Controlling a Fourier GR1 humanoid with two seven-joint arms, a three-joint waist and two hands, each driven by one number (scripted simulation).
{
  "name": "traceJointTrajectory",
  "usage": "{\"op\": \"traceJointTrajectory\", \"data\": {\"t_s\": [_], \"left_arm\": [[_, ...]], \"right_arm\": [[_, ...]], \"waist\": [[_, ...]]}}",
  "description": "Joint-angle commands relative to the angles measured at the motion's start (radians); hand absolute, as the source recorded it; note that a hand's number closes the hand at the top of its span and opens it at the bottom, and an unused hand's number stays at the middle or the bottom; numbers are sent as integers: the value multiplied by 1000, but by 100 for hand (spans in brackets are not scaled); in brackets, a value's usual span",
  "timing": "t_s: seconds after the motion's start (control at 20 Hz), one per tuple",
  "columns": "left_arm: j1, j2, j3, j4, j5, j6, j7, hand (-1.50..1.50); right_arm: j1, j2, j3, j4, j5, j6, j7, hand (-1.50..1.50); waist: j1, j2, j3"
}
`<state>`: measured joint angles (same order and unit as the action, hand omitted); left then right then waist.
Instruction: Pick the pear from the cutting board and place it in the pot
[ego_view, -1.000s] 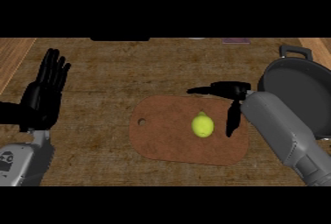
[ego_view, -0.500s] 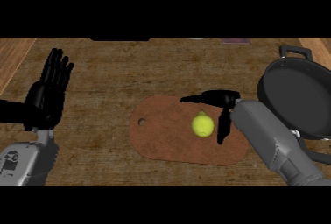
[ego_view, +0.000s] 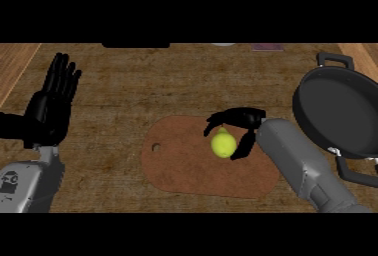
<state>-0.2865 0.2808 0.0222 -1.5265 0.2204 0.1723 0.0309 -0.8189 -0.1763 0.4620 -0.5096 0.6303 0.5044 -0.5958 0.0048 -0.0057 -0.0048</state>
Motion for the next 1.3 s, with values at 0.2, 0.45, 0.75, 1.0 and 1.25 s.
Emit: {"op": "traceJointTrajectory", "data": {"t_s": [0.2, 0.45, 0.75, 1.0, 1.25], "left_arm": [[29, 1, 18, -16, -10, -19, 2, 0], [-41, -53, 1, 45, -47, 13, 12, 0], [27, -51, 12, 24, -57, 10, -14, 0], [45, -7, 60, 4, -27, 0, 20, 0], [79, -10, 62, -7, -21, -9, 9, 0]], "right_arm": [[86, 39, 34, -87, 51, -27, -106, 150], [64, 104, -4, -99, 76, -60, -24, 150], [165, 132, 1, -305, 151, -280, 209, 150], [263, 173, 93, -494, 265, -497, 453, 150], [415, 175, 136, -750, 322, -637, 682, 150]], "waist": [[-1, 4, 5], [-3, 6, 5], [-39, -10, 3], [-76, -41, 2], [-87, -37, 3]]}}
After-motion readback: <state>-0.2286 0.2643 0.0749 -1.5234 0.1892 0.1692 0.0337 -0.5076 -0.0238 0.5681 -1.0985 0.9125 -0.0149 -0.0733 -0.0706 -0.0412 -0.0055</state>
